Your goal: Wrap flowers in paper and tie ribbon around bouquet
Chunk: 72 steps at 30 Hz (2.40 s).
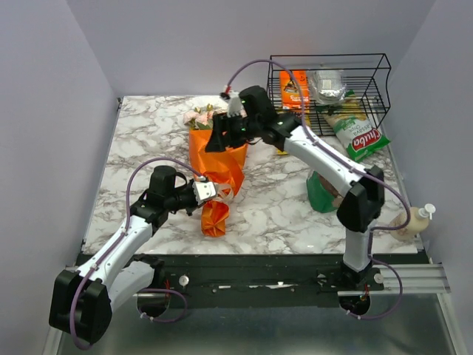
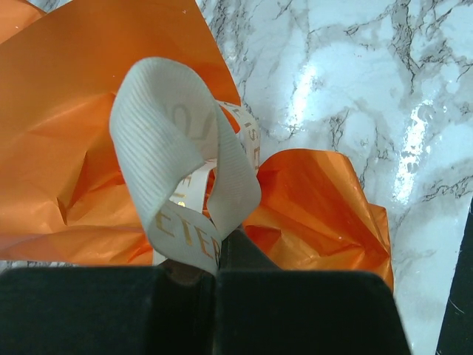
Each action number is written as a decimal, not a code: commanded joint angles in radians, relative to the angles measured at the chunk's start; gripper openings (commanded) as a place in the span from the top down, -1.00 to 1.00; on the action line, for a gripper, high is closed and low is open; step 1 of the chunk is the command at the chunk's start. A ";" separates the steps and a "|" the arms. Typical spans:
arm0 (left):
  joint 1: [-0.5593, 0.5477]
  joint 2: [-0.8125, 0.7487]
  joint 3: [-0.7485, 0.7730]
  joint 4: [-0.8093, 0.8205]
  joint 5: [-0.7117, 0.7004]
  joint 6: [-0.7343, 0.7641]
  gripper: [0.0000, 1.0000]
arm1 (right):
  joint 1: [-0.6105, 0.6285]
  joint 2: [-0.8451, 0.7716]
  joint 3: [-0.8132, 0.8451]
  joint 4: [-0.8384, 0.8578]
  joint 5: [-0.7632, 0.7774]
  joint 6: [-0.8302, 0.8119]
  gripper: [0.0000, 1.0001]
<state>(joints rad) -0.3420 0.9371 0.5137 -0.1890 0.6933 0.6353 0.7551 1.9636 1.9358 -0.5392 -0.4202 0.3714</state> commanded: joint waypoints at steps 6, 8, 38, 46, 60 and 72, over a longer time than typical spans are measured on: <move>-0.005 0.002 0.016 0.013 0.022 -0.036 1.00 | -0.079 -0.290 -0.495 0.250 -0.160 0.041 -0.38; -0.003 0.008 0.016 0.013 0.022 -0.034 1.00 | -0.073 -0.340 -0.595 0.411 -0.184 0.113 -0.38; -0.006 0.055 0.042 0.026 0.069 -0.077 1.00 | 0.062 -0.267 -0.657 0.521 -0.221 0.138 -0.55; -0.006 0.055 0.043 0.043 0.103 -0.121 1.00 | 0.067 -0.180 -0.633 0.562 -0.261 0.156 -0.30; -0.006 0.081 0.049 0.045 0.060 -0.143 0.91 | 0.072 -0.210 -0.693 0.621 -0.293 0.146 0.99; 0.000 0.046 0.170 -0.326 0.069 0.110 -0.68 | 0.058 -0.230 -0.725 0.544 -0.177 0.107 0.99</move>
<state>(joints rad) -0.3428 1.0107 0.6071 -0.3202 0.7269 0.6182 0.8143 1.7702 1.2236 0.0341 -0.6479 0.5117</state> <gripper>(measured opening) 0.792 0.011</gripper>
